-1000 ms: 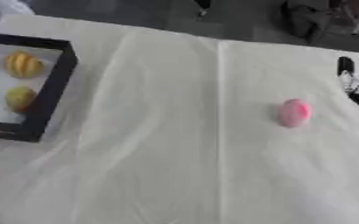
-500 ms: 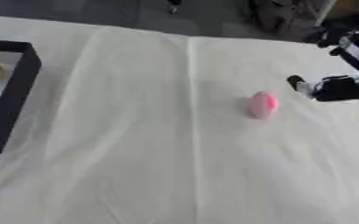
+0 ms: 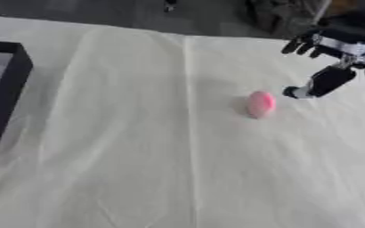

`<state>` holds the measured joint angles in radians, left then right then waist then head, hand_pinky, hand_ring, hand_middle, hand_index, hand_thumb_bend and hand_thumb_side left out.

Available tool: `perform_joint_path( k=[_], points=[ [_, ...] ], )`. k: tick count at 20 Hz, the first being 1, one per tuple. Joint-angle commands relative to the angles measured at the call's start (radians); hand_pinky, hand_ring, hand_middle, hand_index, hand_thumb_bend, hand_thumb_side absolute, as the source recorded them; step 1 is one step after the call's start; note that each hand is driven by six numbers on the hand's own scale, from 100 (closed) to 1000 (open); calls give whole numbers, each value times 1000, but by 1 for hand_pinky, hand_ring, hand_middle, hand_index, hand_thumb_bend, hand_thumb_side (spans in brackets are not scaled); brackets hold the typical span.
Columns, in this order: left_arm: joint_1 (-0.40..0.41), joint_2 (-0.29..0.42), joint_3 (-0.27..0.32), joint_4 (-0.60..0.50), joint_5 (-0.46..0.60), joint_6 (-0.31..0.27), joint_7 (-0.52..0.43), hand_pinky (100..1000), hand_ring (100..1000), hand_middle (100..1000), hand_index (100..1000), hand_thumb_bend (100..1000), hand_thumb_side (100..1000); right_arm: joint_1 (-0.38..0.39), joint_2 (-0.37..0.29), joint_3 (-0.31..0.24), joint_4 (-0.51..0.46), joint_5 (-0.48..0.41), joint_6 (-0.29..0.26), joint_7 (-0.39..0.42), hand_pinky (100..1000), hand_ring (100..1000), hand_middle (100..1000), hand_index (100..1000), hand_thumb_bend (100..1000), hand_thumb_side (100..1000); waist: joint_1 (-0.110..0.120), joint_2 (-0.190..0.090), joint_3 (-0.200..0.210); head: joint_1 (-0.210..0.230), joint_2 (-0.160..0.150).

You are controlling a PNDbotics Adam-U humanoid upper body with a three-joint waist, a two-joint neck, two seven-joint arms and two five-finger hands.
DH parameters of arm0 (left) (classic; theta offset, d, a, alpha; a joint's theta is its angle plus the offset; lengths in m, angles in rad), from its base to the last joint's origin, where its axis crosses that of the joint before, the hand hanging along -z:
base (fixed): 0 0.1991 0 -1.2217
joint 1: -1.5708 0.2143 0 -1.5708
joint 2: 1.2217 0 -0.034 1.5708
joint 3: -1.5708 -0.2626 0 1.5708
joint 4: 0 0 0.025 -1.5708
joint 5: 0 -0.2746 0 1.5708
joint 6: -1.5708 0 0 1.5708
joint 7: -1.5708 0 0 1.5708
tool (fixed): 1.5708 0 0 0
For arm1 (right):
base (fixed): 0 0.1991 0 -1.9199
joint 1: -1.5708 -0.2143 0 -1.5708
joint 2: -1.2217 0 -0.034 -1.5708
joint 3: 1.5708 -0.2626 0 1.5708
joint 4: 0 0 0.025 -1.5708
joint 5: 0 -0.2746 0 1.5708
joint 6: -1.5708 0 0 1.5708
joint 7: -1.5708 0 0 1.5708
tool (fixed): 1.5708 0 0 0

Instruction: Pick up the objects with one hand, pass them to the other hand, and then place them into the box on the other side of the table.

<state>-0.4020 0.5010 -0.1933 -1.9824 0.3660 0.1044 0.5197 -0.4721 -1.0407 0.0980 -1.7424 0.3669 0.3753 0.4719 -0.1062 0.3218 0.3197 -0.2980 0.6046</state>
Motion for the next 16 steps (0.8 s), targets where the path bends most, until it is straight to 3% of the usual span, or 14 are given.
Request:
perform_joint_path(
  k=[1, 9, 16],
  points=[
    [-5, -2, -2, -18, 4, -15, -7, 920, 713, 777, 910, 493, 718, -38, -6, 14, 69, 45, -13, 15, 828, 853, 805, 834, 527, 100, 4, -15, 7, -15, -9],
    [5, -26, -11, -18, -12, -31, -5, 911, 701, 771, 902, 492, 715, -82, 69, 52, 229, 145, -32, -27, 825, 835, 781, 815, 534, 100, 3, -3, 28, -28, -19],
    [7, -32, -10, -18, -6, -22, 0, 916, 703, 773, 901, 488, 721, -93, 111, 71, 288, 149, -53, -52, 808, 823, 764, 796, 524, 100, 6, 5, 35, -31, -23]
  ],
)
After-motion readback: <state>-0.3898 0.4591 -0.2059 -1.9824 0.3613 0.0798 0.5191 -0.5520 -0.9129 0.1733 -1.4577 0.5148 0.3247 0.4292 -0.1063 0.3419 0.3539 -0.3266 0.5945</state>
